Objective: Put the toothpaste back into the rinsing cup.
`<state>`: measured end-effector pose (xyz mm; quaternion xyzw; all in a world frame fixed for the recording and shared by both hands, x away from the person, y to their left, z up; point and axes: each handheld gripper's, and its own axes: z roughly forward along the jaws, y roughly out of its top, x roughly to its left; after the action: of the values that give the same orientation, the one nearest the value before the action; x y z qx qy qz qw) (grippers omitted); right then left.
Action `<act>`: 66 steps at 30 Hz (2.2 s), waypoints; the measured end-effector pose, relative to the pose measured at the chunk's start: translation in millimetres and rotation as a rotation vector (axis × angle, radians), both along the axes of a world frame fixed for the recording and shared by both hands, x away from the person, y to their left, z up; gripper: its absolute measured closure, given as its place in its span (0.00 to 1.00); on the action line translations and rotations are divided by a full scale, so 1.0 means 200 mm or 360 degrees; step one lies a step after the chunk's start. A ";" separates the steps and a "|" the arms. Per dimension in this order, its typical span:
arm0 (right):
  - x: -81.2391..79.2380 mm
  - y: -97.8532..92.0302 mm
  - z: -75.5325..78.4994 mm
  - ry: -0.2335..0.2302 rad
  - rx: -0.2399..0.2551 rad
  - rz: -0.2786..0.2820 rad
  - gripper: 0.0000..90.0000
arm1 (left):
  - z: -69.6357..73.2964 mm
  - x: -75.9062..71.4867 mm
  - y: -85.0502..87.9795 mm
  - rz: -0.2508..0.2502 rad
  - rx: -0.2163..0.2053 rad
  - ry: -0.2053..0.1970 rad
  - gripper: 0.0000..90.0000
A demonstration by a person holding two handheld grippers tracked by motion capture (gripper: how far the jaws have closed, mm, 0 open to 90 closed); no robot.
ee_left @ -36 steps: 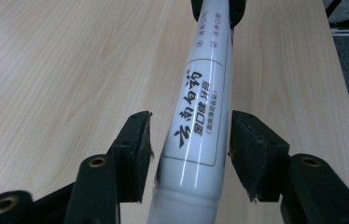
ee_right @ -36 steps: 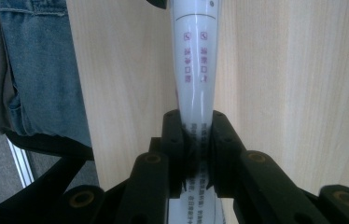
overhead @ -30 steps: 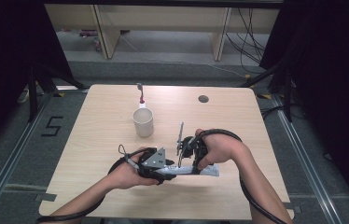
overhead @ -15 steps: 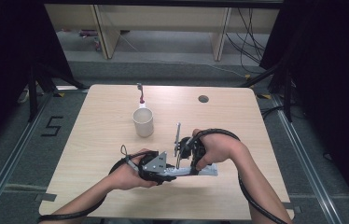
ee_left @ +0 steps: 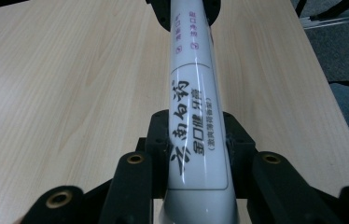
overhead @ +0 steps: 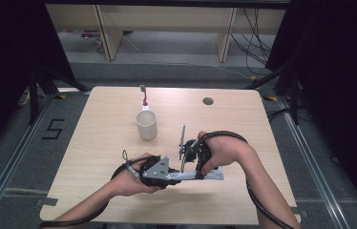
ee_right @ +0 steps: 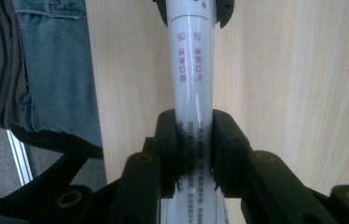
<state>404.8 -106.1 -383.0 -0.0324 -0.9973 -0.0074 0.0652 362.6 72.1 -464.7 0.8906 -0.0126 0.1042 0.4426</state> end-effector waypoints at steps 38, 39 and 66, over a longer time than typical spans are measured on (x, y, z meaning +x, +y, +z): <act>-0.05 -0.68 0.13 -0.0859 0.1613 -0.1274 0.58 | 0.03 0.02 0.31 0.0518 -0.0702 -0.0043 0.78; -0.06 -0.68 0.09 -0.0857 0.1636 -0.1290 0.57 | 0.04 0.02 0.32 0.0540 -0.0711 -0.0042 0.78; -0.08 -0.26 -0.31 -0.0189 0.2171 -0.1345 0.40 | 0.03 0.03 0.30 0.0608 -0.0745 -0.0071 0.79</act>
<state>388.2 -158.8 -445.1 -0.3598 -0.6783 -0.6406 0.0092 368.5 132.0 -459.3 0.7480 0.1698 0.2050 0.6079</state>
